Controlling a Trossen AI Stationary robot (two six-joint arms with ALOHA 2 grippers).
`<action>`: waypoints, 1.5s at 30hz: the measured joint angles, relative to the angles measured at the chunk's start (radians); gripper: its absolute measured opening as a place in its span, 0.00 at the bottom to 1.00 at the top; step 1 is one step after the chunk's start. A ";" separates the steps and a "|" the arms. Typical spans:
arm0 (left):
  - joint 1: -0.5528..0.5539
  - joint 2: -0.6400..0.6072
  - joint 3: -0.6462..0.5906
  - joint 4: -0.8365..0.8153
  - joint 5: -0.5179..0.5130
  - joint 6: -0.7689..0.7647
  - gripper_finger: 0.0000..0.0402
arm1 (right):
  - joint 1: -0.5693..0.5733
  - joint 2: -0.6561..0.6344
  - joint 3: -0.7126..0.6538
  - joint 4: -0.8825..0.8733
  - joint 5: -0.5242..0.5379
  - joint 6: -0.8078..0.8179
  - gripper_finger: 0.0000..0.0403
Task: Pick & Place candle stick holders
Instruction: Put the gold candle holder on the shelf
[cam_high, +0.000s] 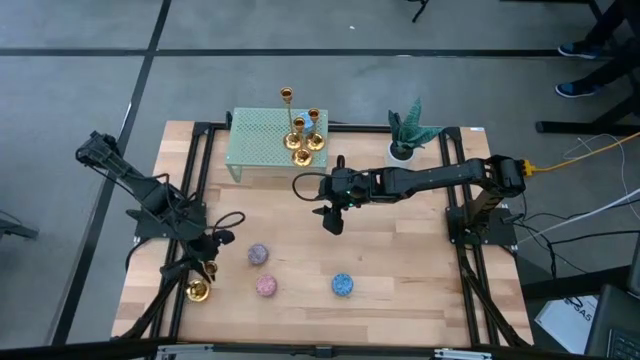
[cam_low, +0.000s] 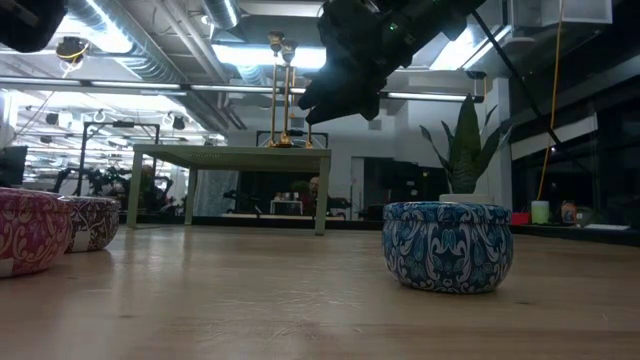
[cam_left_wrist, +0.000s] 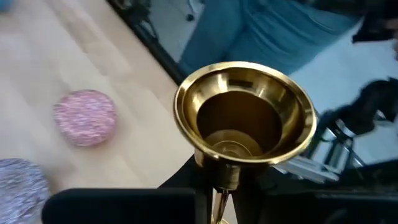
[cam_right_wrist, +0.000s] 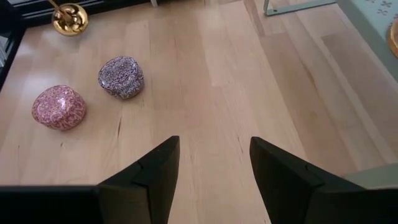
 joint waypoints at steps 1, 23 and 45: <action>0.004 -0.003 0.004 -0.002 -0.023 -0.008 0.06 | 0.000 0.000 0.000 0.000 0.000 0.000 0.50; 0.505 -0.010 0.226 0.030 -0.728 -0.126 0.06 | -0.089 -0.157 0.000 -0.079 -0.116 -0.135 0.50; 1.001 0.464 0.876 -0.235 -0.788 -0.013 0.06 | -0.296 -0.283 -0.008 -0.204 -0.158 -0.317 0.50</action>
